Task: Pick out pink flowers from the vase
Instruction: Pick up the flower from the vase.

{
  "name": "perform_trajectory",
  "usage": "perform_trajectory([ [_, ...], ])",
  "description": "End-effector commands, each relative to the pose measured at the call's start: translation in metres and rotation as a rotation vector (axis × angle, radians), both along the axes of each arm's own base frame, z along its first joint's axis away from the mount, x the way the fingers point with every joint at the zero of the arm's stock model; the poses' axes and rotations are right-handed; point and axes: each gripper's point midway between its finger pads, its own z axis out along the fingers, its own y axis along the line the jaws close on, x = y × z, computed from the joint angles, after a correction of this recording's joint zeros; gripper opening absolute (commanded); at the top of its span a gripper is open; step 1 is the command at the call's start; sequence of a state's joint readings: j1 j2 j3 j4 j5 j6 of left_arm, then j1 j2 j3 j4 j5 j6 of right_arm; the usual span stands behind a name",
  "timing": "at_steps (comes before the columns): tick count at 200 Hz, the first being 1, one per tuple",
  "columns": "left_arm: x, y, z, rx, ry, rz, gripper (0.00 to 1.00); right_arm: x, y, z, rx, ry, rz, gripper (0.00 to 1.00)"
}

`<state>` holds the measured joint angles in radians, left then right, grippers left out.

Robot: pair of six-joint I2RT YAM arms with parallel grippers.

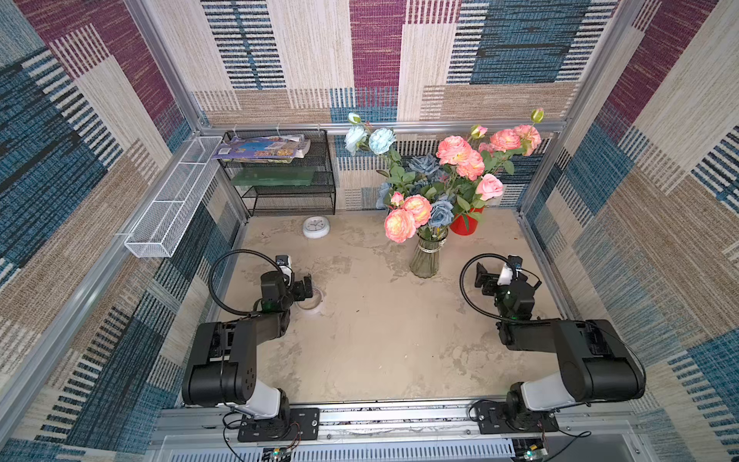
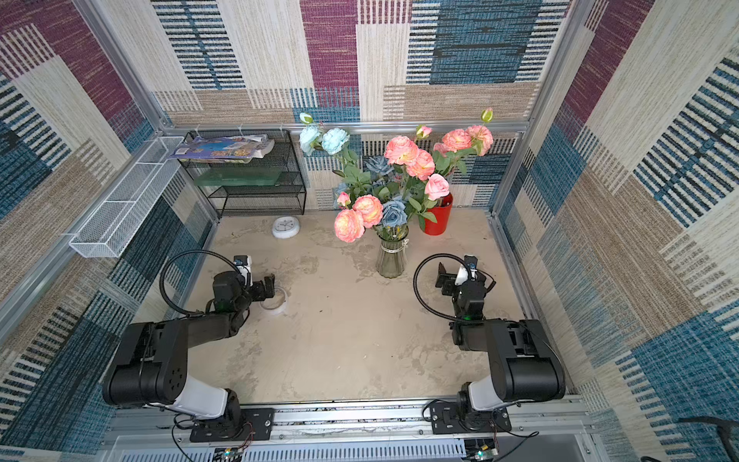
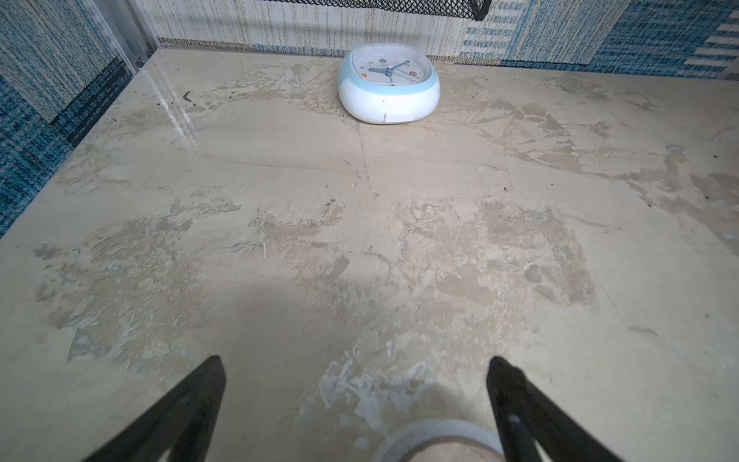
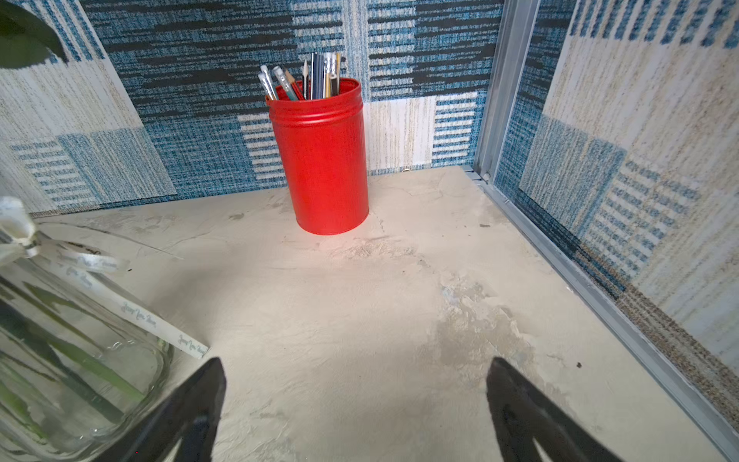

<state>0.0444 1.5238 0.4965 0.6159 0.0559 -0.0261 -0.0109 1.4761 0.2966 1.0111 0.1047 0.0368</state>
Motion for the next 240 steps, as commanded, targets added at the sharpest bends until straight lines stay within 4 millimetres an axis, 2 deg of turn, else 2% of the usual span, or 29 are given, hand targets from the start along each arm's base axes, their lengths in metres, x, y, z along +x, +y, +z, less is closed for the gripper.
perform_trajectory([
  [1, 0.0023, 0.0000, 0.0046, 0.026, -0.017, -0.017, 1.00, 0.0014, 0.0009, 0.0049, -0.003, -0.017, 0.007, 0.96],
  [222, 0.0022, -0.0003, 0.0058, 0.030, -0.019, -0.015, 1.00, 0.0023, 0.0012, 0.0051, 0.003, -0.016, 0.022, 0.96],
  [240, 0.0016, -0.0002, 0.0057, 0.035, -0.020, -0.012, 1.00, 0.0083, 0.0048, 0.0079, -0.002, 0.000, 0.042, 0.96],
])
